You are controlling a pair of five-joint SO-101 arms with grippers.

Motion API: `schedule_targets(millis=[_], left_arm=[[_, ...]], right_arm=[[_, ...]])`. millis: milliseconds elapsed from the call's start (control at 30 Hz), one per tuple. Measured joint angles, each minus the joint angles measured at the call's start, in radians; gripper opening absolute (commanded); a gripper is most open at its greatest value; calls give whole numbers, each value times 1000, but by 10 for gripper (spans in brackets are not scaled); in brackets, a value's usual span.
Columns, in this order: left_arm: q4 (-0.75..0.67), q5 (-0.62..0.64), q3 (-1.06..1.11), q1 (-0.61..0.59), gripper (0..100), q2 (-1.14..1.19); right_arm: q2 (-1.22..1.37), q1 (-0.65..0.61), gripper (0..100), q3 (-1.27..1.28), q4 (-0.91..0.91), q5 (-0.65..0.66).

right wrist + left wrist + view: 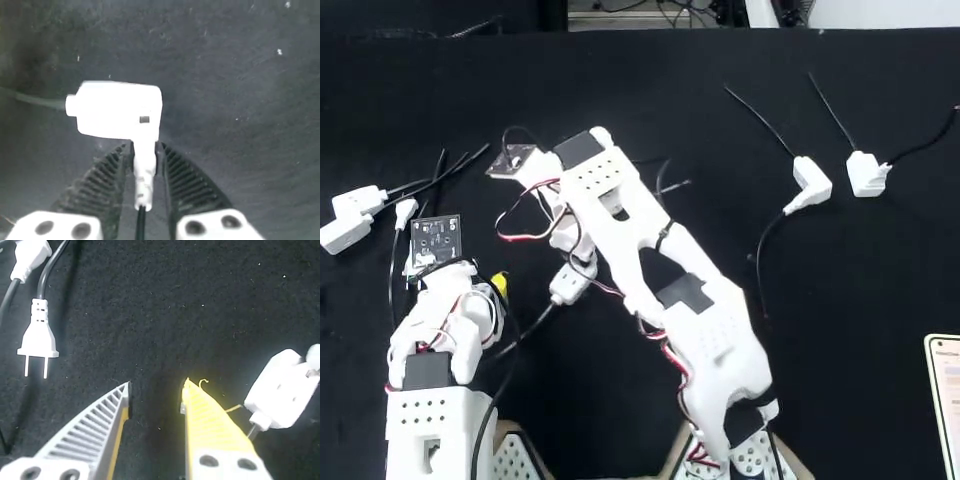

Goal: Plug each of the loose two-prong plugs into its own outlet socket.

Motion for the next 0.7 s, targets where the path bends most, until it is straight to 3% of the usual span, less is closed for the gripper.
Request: schedule_targets(millis=[700], left_arm=[[0, 0, 0, 0, 177, 0]], right_arm=[[12, -2, 10, -72, 71, 40]])
